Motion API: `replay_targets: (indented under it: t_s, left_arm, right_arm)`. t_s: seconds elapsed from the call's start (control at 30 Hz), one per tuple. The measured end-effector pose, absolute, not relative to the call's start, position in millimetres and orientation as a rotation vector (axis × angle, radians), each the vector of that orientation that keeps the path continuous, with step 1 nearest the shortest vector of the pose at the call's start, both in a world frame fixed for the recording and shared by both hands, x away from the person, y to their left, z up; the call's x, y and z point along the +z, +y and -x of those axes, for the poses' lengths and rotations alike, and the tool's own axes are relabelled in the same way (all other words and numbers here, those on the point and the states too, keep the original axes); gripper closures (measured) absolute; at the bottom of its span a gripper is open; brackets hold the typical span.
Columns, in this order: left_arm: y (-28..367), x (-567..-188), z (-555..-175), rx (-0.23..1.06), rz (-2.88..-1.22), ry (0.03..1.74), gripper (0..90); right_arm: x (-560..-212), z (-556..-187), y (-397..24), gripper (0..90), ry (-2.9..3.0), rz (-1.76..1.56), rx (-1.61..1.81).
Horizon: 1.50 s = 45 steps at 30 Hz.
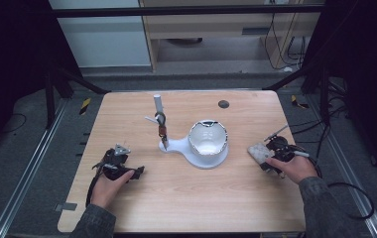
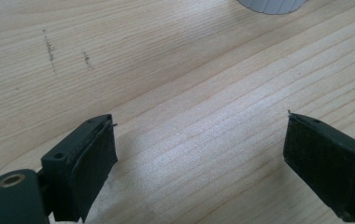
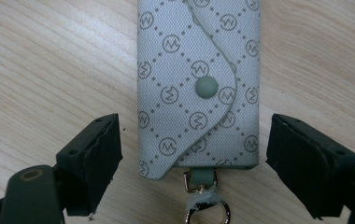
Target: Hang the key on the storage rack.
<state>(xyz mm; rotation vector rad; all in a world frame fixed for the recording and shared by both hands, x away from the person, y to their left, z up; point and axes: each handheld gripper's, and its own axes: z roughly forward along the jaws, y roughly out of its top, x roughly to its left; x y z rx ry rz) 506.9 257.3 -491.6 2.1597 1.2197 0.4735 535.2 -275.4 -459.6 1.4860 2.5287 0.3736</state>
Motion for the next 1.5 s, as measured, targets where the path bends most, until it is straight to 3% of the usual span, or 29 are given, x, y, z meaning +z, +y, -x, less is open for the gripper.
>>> replay_targets:
  t_s: [1.5]
  left_arm:
    - [254.9, -492.5, -505.8, 0.481, -2.177, 1.211, 9.5]
  right_arm:
    - [-464.8, -537.1, -277.1, 30.1, 2.565, -1.439, 0.342]
